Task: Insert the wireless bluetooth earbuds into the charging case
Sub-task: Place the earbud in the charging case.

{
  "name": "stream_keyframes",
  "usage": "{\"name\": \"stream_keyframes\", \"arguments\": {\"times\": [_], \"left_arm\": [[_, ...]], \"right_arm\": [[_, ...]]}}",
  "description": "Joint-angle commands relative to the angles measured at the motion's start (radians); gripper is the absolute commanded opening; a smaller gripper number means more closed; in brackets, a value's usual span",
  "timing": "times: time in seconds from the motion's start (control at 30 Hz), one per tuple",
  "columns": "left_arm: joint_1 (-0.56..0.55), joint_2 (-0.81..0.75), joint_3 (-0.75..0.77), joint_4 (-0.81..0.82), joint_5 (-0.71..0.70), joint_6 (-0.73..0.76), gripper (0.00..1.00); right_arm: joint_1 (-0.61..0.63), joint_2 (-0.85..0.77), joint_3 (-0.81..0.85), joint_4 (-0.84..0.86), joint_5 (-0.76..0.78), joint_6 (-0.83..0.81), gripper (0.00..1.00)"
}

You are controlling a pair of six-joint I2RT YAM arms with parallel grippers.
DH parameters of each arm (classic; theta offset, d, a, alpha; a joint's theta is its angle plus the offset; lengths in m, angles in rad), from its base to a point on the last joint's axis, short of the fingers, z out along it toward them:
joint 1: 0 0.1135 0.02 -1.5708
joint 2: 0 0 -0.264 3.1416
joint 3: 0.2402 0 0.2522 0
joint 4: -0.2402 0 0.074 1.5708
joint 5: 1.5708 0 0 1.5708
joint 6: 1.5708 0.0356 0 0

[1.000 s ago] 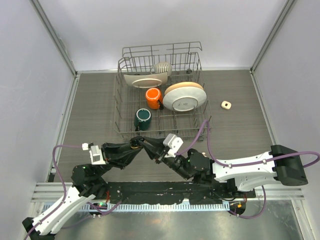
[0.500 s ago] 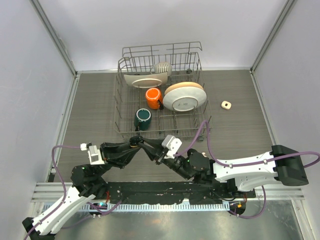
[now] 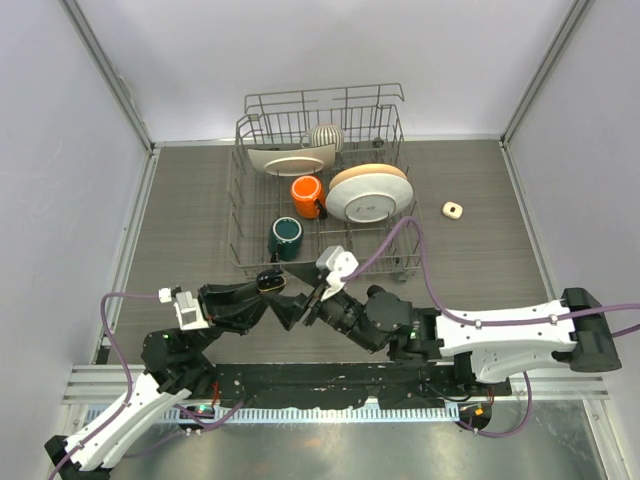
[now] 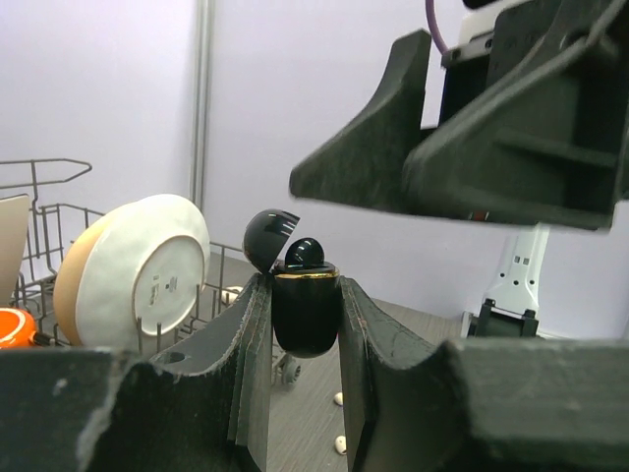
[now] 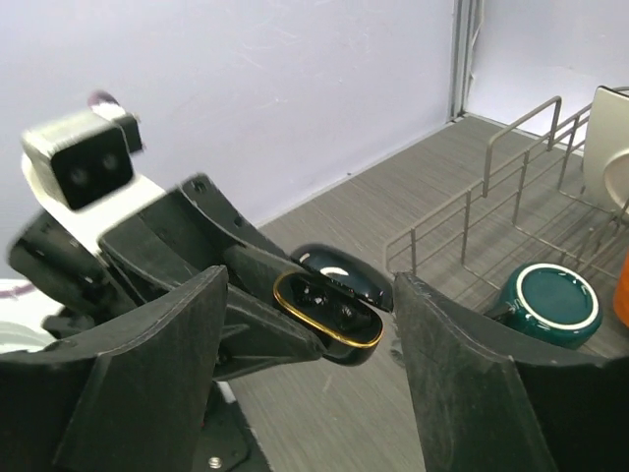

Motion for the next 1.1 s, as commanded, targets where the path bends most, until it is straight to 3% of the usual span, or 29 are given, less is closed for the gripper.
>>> {"name": "stream_keyframes", "arguments": {"times": [0.0,0.07,0.27,0.37,0.47,0.67,1.07], "left_arm": [[0.004,-0.052,-0.127,0.045,-0.015,0.034,0.00],[0.003,-0.052,-0.132,0.049,-0.011,0.036,0.00],[0.003,-0.052,-0.135,0.071,0.026,0.050,0.00],[0.004,-0.052,-0.135,0.086,0.049,0.060,0.00],[0.003,-0.053,-0.136,0.103,0.077,0.064,0.00],[0.003,-0.052,-0.135,0.108,0.089,0.065,0.00],[0.003,-0.052,-0.135,0.097,0.077,0.065,0.00]], "right_arm": [[0.004,-0.115,0.089,-0.121,0.038,0.164,0.81],[-0.002,-0.162,0.098,-0.157,0.062,0.226,0.83],[-0.101,-0.204,0.176,-0.490,0.021,0.499,0.83],[-0.216,-0.204,0.163,-0.599,-0.185,0.653,0.81],[-0.318,-0.199,0.105,-0.557,-0.399,0.787,0.80],[-0.371,-0.184,0.012,-0.414,-0.575,0.915,0.80],[-0.375,-0.137,-0.106,-0.144,-0.689,1.089,0.75]]}}
